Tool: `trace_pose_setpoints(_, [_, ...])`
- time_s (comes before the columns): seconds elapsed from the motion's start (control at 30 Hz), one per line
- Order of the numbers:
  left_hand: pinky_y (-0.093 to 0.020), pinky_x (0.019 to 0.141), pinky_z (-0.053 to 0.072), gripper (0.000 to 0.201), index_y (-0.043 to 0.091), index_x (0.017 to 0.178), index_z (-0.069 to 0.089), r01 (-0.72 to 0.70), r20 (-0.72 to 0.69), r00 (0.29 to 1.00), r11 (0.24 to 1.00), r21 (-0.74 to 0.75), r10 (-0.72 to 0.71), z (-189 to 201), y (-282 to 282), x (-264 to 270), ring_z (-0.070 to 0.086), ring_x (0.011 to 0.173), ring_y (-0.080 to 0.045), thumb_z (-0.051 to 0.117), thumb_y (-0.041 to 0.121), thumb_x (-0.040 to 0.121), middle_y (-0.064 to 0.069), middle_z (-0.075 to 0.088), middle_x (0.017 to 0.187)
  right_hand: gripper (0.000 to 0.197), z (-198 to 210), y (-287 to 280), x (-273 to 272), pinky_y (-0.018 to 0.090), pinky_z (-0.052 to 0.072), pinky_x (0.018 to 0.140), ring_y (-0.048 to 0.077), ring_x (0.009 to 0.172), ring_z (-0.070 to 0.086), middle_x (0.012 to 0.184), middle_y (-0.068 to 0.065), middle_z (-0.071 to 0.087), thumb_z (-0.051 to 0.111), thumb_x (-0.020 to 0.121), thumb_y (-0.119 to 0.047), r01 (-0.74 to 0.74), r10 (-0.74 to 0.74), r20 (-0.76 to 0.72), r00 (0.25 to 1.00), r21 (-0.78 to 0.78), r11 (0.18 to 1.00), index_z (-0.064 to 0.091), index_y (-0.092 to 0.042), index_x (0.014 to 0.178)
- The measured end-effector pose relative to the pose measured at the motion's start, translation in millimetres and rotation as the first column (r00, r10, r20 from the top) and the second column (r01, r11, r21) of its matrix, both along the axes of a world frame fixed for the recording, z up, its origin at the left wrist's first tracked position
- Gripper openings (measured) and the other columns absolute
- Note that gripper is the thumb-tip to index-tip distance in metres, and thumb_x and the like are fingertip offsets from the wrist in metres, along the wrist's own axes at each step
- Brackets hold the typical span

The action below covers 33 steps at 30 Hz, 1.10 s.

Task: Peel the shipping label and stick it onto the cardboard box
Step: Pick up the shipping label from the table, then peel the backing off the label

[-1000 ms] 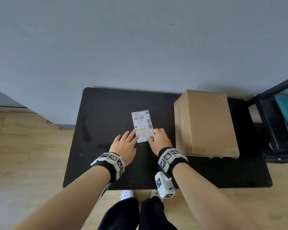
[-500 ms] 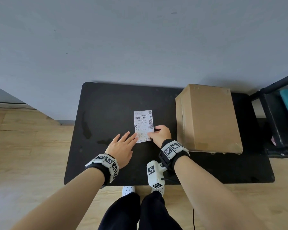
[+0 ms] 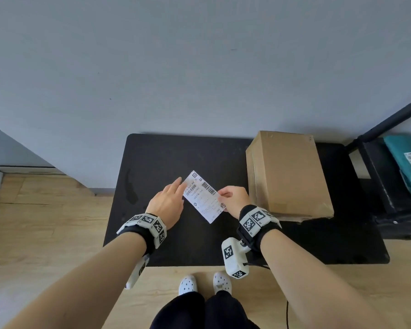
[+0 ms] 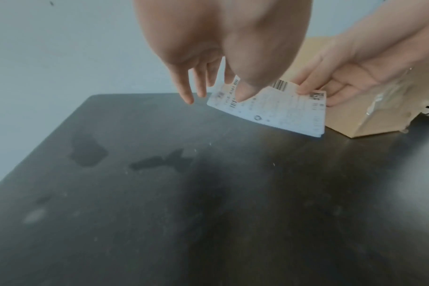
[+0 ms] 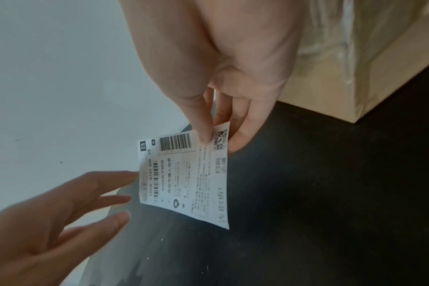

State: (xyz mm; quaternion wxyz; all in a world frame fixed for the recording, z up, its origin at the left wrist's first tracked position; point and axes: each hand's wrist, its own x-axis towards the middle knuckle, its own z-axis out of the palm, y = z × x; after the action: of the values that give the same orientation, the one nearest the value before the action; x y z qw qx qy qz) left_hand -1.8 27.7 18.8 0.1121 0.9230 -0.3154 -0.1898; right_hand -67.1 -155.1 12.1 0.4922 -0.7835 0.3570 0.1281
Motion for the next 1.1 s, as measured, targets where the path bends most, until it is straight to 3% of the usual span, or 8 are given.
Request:
trace_pose_setpoints(0.13, [-0.037,0.111,0.035,0.054,0.015,0.148,0.026,-0.109,-0.008,0.994,0.994,-0.013,0.109,31.7,-10.7,7.4,0.032,0.142,-0.022,0.044,0.021,0.097,-0.004,0.030,0.155,0.007,27.7,-6.8,-5.4,0.045,0.056,0.088,0.026,0.097,0.068,0.104,0.013,0.070,0.060,0.089,-0.009,-0.046,0.046,0.076,0.996,-0.012,0.999,0.064,-0.015,0.089])
trace_pose_setpoints(0.27, [-0.039,0.091,0.052,0.044,0.021,0.140,0.038,-0.232,-0.083,0.970,0.971,-0.050,0.228,54.7,-18.3,11.3,0.061,0.113,-0.025,0.044,0.027,0.097,-0.005,0.057,0.134,0.013,50.9,-16.8,-6.8,0.045,0.056,0.088,0.026,0.097,0.067,0.105,0.013,0.070,0.058,0.090,-0.008,-0.094,0.100,0.126,0.987,-0.052,0.994,0.061,-0.019,0.083])
trace_pose_setpoints(0.37, [-0.033,0.080,0.053,0.029,0.019,0.123,0.057,-0.308,-0.118,0.949,0.940,-0.148,0.292,68.8,-21.4,11.8,0.065,0.096,-0.022,0.047,0.027,0.096,-0.003,0.069,0.115,0.021,65.9,-24.7,-5.9,0.045,0.056,0.088,0.026,0.096,0.067,0.102,0.011,0.069,0.059,0.089,-0.010,-0.114,0.124,0.163,0.979,-0.070,0.991,0.059,-0.026,0.076])
trace_pose_setpoints(0.53, [-0.025,0.072,0.046,0.019,0.011,0.098,0.072,-0.415,-0.211,0.907,0.861,-0.295,0.365,85.4,-27.6,9.8,0.061,0.081,-0.014,0.056,0.020,0.092,-0.005,0.073,0.099,0.006,81.3,-36.8,-5.9,0.035,0.053,0.083,0.022,0.091,0.065,0.103,0.010,0.070,0.060,0.090,-0.015,-0.140,0.162,0.209,0.964,-0.116,0.983,0.064,-0.019,0.089])
trace_pose_setpoints(0.67, [-0.022,0.063,0.046,0.015,0.007,0.087,0.074,-0.492,-0.295,0.867,0.790,-0.366,0.403,92.4,-33.1,6.9,0.056,0.062,-0.008,0.062,0.017,0.087,-0.005,0.070,0.083,0.027,83.5,-43.4,-4.9,0.032,0.046,0.097,0.024,0.116,0.058,0.125,0.011,0.062,0.060,0.088,-0.009,-0.111,0.146,0.238,0.960,-0.153,0.982,0.060,-0.007,0.116])
trace_pose_setpoints(0.8, [-0.032,0.071,0.059,0.018,0.012,0.071,0.066,-0.568,-0.381,0.815,0.730,-0.380,0.436,99.4,-43.0,6.5,0.070,0.073,-0.023,0.060,0.013,0.088,-0.009,0.071,0.083,0.031,90.5,-42.9,-0.3,0.026,0.042,0.094,0.021,0.119,0.055,0.127,0.008,0.059,0.064,0.086,-0.011,-0.057,0.130,0.337,0.932,-0.218,0.974,0.060,-0.011,0.117])
trace_pose_setpoints(0.93, [-0.020,0.055,0.060,0.021,0.009,0.070,0.062,-0.636,-0.516,0.752,0.658,-0.403,0.411,108.0,-55.7,0.7,0.071,0.070,-0.022,0.059,0.008,0.090,-0.016,0.071,0.089,0.022,106.3,-32.7,1.2,0.019,0.048,0.075,0.017,0.102,0.064,0.116,0.007,0.068,0.066,0.086,-0.017,-0.207,0.257,0.373,0.891,-0.168,0.964,0.071,-0.012,0.106])
trace_pose_setpoints(1.1, [-0.015,0.050,0.058,0.014,-0.002,0.085,0.065,-0.671,-0.623,0.704,0.605,-0.428,0.341,112.3,-66.8,-8.9,0.068,0.047,-0.007,0.061,0.011,0.090,-0.018,0.070,0.079,0.026,108.9,-22.9,-2.9,0.022,0.048,0.086,0.015,0.099,0.067,0.110,0.010,0.073,0.072,0.081,-0.021,-0.268,0.280,0.422,0.862,-0.088,0.959,0.074,-0.012,0.106])
